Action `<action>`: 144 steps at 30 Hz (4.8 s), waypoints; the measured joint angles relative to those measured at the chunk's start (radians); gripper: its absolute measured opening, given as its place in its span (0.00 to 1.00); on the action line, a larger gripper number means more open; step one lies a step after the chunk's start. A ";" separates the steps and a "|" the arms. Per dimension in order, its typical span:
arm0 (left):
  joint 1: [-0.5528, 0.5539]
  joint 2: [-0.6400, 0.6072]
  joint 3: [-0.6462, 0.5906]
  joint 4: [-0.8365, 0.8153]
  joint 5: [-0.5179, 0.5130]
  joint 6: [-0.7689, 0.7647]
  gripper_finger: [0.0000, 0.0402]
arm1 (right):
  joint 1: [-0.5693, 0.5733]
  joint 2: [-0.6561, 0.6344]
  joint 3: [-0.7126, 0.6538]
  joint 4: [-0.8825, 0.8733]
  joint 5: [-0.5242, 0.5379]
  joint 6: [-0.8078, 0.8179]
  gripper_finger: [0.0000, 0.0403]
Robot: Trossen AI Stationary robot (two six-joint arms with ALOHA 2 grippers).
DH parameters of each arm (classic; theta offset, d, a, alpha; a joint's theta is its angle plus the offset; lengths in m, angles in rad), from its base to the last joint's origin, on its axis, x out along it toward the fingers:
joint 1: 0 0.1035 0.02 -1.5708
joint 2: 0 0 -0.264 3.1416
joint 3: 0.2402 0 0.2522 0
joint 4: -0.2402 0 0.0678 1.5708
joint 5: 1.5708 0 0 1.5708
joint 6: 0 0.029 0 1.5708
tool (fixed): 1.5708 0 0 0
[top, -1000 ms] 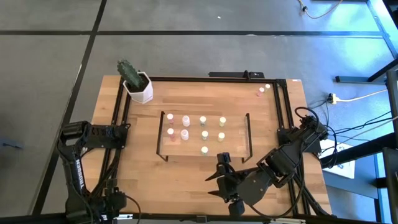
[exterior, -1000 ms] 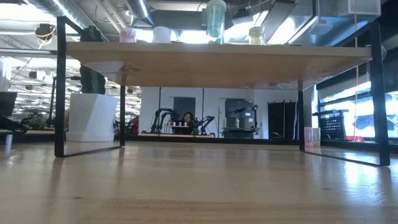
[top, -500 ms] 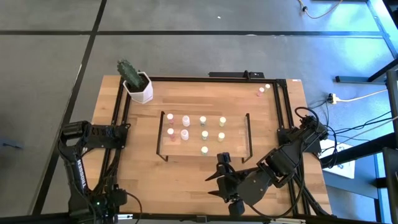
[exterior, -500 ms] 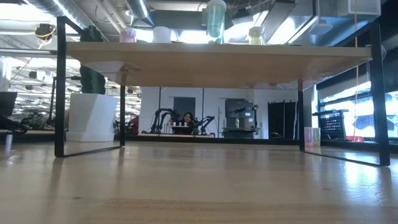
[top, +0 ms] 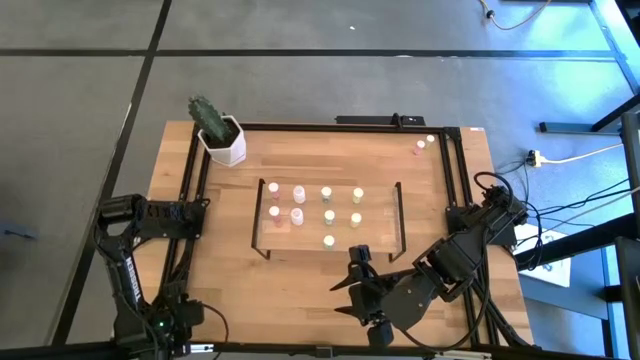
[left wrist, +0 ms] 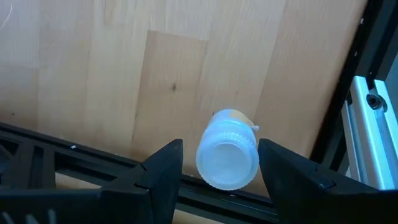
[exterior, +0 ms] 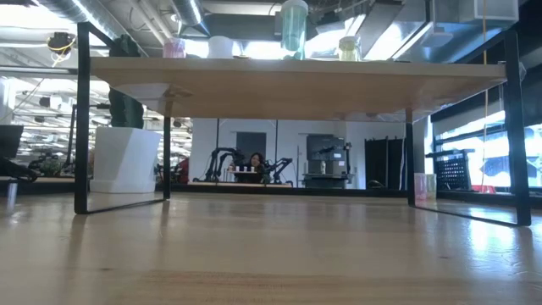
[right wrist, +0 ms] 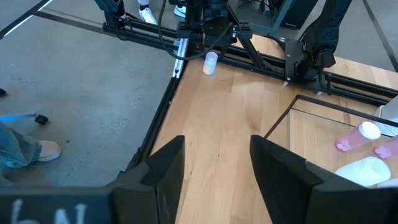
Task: Pick and place medicine bottles onto shelf by color
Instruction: Put the white pill bottle on the shelf aligned with the other white pill bottles
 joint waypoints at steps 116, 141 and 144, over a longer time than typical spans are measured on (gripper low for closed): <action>0.701 0.226 0.367 0.198 -0.116 0.603 0.33 | 0.083 -0.094 0.000 -0.290 0.044 0.207 0.45; 0.713 0.235 0.366 0.277 -0.141 0.556 0.33 | 0.083 -0.094 0.000 -0.292 0.044 0.211 0.45; 0.713 0.255 0.366 0.292 -0.118 0.555 0.33 | 0.083 -0.094 0.000 -0.292 0.044 0.211 0.45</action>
